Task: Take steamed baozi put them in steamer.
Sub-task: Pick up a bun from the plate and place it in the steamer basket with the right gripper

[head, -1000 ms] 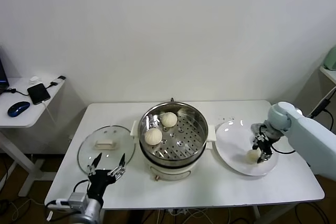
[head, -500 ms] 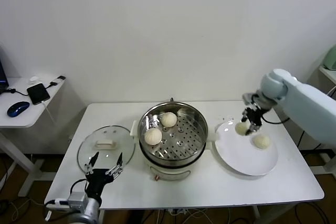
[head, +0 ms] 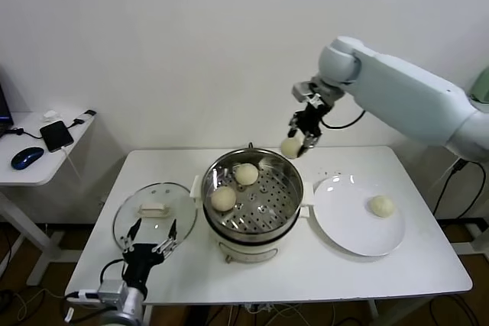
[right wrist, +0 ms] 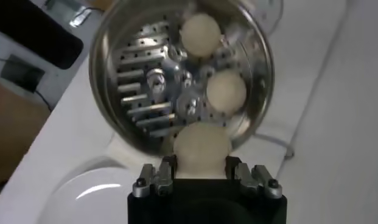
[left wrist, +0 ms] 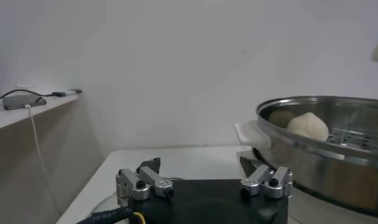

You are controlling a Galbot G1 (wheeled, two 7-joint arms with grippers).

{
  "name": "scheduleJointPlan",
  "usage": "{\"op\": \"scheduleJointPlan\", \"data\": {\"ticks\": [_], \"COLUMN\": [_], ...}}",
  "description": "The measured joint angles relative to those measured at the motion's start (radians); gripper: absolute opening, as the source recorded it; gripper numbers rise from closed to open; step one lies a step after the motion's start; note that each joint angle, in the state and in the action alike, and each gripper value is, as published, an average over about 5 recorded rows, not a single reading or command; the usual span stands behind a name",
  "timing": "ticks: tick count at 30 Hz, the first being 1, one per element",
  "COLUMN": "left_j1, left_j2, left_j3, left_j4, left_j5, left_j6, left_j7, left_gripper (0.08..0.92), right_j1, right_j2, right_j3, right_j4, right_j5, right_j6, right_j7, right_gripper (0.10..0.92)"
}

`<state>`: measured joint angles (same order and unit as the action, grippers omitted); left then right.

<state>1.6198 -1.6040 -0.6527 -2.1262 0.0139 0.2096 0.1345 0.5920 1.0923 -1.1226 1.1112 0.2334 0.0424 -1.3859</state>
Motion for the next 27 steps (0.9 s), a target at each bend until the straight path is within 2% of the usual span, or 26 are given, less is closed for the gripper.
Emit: {"op": "scheduleJointPlan", "data": {"ticks": [6, 14, 20, 27], "left_j1": [0.001, 0.002, 0.001, 0.001], "left_j2": [0.000, -0.003, -0.004, -0.005], "left_j3": [-0.001, -0.002, 0.001, -0.006], "left_j4": [-0.004, -0.005, -0.006, -0.005], "left_j5": [0.001, 0.002, 0.002, -0.004], "left_j6": [0.000, -0.001, -0.003, -0.004], "left_j7": [0.000, 0.000, -0.001, -0.001], "left_gripper": [0.823, 0.823, 0.823, 0.823], "right_j1": [0.012, -0.021, -0.051, -0.076], "right_j2": [0.051, 0.102, 0.129, 0.135], "right_j3": [-0.079, -0.123, -0.143, -0.166], "right_j4": [0.034, 0.075, 0.096, 0.132], "right_j5": [-0.012, -0.140, -0.219, -0.261], "right_j6": [0.220, 0.466, 0.573, 0.630], "right_j7": [0.067, 0.151, 0.185, 0.191], "right_gripper": [0.535, 0.535, 0.535, 0.535]}}
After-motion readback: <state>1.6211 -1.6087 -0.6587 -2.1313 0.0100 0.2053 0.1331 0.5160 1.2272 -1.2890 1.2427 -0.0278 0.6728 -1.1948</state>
